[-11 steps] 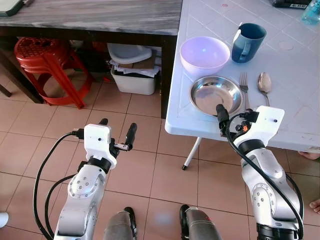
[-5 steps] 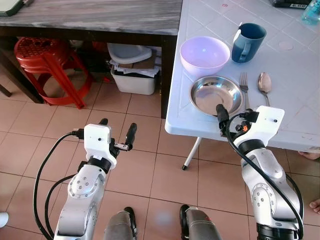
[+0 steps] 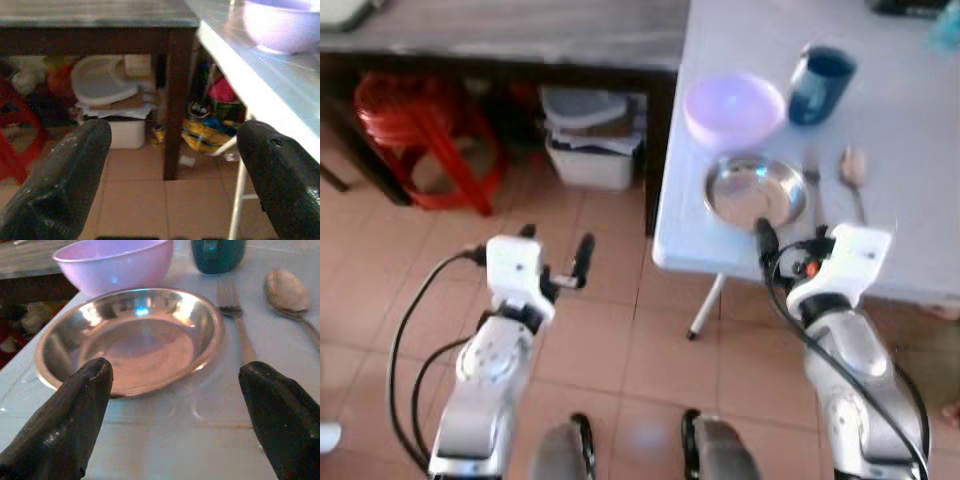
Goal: Setting the table
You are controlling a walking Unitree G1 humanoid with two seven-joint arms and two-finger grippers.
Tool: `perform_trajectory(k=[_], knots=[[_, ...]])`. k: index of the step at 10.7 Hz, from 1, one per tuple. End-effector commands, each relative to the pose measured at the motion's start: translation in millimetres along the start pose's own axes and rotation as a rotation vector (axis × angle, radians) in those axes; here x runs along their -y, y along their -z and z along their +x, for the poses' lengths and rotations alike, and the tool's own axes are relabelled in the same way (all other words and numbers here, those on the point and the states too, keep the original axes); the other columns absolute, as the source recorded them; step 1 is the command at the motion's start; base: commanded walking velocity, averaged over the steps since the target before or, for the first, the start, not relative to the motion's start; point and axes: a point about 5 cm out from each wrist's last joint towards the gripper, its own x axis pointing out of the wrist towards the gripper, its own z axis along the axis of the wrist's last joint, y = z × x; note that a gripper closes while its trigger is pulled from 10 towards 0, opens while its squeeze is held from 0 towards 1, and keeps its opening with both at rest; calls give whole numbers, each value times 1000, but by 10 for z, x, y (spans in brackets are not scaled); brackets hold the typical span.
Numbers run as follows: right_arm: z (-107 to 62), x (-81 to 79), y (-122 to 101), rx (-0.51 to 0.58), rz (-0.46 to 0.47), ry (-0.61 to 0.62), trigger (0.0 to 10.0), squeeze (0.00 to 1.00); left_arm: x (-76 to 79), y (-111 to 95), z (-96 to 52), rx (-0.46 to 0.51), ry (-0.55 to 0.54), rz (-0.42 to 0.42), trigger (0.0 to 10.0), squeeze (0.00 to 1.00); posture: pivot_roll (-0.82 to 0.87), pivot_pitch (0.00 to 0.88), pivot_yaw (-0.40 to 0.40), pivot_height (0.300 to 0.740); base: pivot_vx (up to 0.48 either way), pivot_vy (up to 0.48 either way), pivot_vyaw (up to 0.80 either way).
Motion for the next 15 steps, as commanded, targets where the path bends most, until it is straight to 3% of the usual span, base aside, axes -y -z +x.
perform_trajectory(k=[1, 5, 8, 13, 15], knots=[[-14, -4, -46, 24, -9, 1, 10000, 0, -25, 48, -30, -22, -2, 3, 10000, 0, -75, 211, 57, 740, 0, 0, 0], [-30, 23, -111, 84, -84, 24, 10000, 0, -15, 53, -12, -18, -1, 2, 10000, 0, -78, 207, 50, 740, 0, 0, 0], [26, 173, -86, 65, -46, 109, 10000, 0, -11, 58, -10, -18, 4, -1, 10000, 0, -79, 211, 56, 740, 0, 0, 0], [182, 128, -186, 82, 45, 78, 10000, 0, -23, 53, -11, -19, 3, 2, 10000, 0, -70, 216, 58, 740, 0, 0, 0], [211, 107, -155, 59, 27, 91, 10000, 0, -24, 53, -14, -21, 7, 2, 10000, 0, -71, 222, 64, 740, 0, 0, 0]])
